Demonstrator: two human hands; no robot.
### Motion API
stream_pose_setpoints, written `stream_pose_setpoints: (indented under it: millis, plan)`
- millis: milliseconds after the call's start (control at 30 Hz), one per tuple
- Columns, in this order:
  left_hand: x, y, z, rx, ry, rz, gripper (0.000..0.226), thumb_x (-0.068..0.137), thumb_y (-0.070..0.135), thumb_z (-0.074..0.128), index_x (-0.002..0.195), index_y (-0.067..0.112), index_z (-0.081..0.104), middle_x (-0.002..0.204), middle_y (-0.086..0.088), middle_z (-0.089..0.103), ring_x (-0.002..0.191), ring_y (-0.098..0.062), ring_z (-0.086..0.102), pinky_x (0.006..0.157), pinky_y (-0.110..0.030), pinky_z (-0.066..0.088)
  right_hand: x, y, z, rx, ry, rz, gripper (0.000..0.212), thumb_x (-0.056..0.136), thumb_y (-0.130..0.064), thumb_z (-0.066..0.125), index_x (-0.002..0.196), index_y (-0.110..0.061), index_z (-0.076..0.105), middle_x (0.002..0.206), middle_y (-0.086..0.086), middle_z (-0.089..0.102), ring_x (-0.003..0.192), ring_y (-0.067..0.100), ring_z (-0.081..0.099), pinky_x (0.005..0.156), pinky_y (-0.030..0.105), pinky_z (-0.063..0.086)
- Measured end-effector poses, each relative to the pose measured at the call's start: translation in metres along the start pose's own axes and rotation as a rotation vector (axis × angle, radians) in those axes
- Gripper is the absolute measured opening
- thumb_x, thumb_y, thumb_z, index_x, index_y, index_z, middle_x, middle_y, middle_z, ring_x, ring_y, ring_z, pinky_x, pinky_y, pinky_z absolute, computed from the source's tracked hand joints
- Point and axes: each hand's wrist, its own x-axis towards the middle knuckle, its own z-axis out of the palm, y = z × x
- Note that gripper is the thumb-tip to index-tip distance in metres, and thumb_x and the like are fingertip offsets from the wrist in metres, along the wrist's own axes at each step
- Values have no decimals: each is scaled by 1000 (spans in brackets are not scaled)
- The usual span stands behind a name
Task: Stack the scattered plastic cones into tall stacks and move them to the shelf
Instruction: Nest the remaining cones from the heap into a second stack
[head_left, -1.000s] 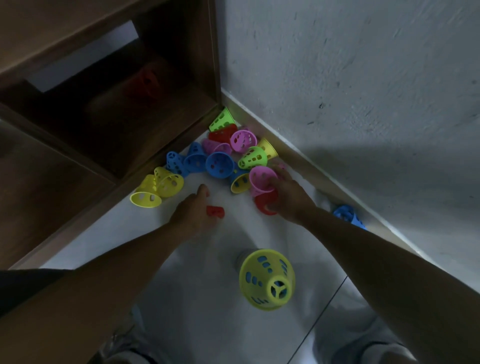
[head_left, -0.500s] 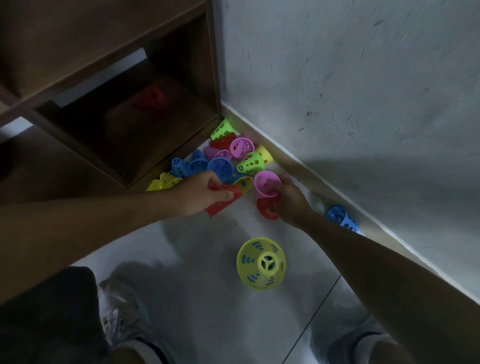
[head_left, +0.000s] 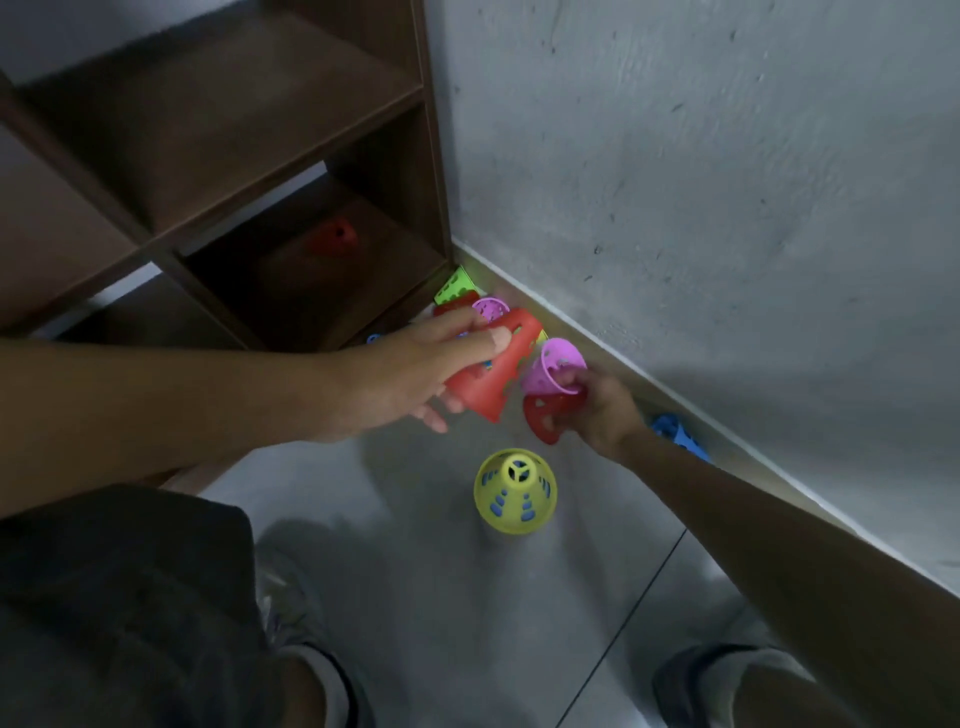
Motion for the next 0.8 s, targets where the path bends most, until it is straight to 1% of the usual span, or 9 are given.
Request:
stream_pose_setpoints:
  millis: [67,133,200,300,367,467,633,700,800]
  plan:
    - [-11,-1,5,43,-50,32,43,82,61,49,117,37,56,108,8,65,101,-12,63,82,-40,56,-10,-5,-3,133,-7,31,44,87,-1,53,131,7,51,90,19,57,55,25,64,43,32,49]
    - [-20,-4,12,78,-115,50,36,84,59,50,115,43,54,107,14,69,101,-3,65,88,-37,54,-29,-17,-8,207,-55,43,29,90,0,52,118,7,55,88,19,62,57,25,67,46,35,53]
    - [-24,-8,18,49,-160,66,28,92,48,56,116,34,54,111,2,70,101,-3,65,92,-30,52,-42,-24,-17,245,-87,21,15,91,12,49,101,4,58,78,14,68,59,20,69,49,33,56]
    - [-31,-16,24,56,-227,132,19,100,21,61,117,20,52,114,-5,69,104,-4,65,90,-20,50,-60,-32,-28,160,-50,-121,40,74,27,67,110,15,58,94,17,67,70,10,69,65,25,58]
    - [-33,-22,26,143,-224,155,27,95,33,67,118,28,54,116,5,68,118,-5,60,97,-24,49,-80,-45,-35,65,-44,-209,45,70,20,76,112,13,62,96,17,68,73,9,67,71,25,56]
    - [-35,-26,34,205,-216,213,31,94,27,70,122,25,54,116,6,63,116,-5,58,92,-20,48,-109,-66,-43,59,-47,-255,35,75,12,78,107,1,67,86,5,69,59,-2,63,55,10,48]
    - [-36,-23,48,279,-213,317,41,88,5,75,124,6,55,115,-5,62,99,7,57,87,-9,43,-137,-79,-47,147,-80,-277,46,73,7,81,116,-2,67,98,5,76,89,14,72,82,19,55]
    - [-32,-24,47,273,-221,300,45,84,12,81,122,13,57,118,-1,62,104,3,59,87,-13,46,-147,-83,-47,172,-96,-283,49,72,7,81,118,-3,67,105,10,75,93,17,72,85,22,56]
    - [-28,-20,40,285,-146,231,62,69,56,82,121,34,54,125,15,57,113,0,56,89,-18,47,-161,-91,-47,210,-102,-308,52,70,5,81,119,-4,66,104,9,76,92,17,72,88,26,57]
